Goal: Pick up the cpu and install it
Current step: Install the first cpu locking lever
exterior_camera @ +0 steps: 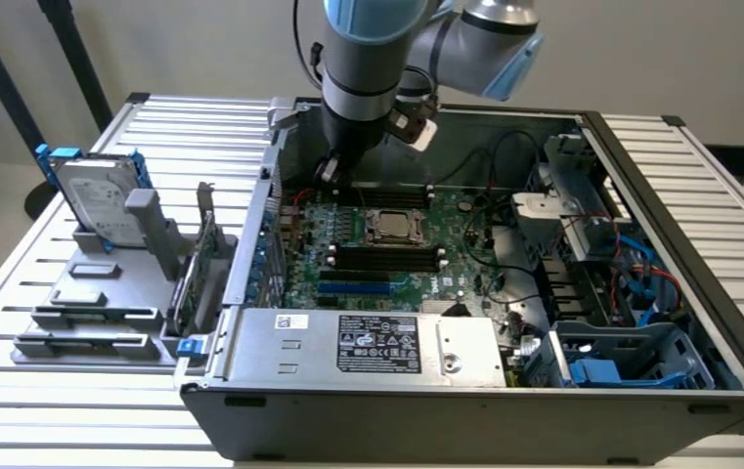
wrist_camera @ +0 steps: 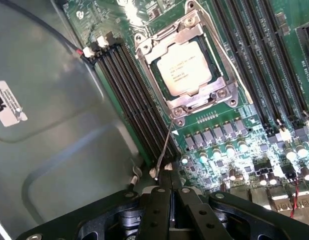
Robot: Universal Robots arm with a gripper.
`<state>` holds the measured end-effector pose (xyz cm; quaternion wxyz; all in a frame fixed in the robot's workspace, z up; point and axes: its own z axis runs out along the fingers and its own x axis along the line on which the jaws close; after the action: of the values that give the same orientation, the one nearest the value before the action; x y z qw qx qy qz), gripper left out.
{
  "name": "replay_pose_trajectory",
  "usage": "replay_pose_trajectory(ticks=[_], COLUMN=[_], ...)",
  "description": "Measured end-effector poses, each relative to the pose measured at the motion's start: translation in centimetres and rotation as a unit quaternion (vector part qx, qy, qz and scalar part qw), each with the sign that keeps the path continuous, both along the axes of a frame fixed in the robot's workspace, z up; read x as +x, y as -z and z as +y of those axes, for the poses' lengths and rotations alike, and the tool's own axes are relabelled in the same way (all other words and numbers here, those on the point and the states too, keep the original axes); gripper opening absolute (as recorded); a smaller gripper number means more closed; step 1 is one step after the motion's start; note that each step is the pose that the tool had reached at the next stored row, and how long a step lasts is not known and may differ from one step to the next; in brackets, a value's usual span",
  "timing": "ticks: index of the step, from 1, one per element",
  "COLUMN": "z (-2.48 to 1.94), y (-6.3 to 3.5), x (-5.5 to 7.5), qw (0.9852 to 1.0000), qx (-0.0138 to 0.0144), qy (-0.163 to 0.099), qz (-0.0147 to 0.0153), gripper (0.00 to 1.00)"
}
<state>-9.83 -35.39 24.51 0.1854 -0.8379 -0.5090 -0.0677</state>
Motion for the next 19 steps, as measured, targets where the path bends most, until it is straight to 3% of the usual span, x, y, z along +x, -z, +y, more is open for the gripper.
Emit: replay_pose_trajectory(ticks=[4, 14, 19], z=[0.07, 0.17, 0.16], y=[-0.04, -0.72, -0.73], x=[0.2, 1.4, 2.2], qw=[0.9999, 0.9998, 0.9997], qx=[-0.0051, -0.0057, -0.0080], qy=[0.009, 0.018, 0.020], qz=[-0.0013, -0.0053, -0.0080], gripper=[0.11, 0.11, 0.11])
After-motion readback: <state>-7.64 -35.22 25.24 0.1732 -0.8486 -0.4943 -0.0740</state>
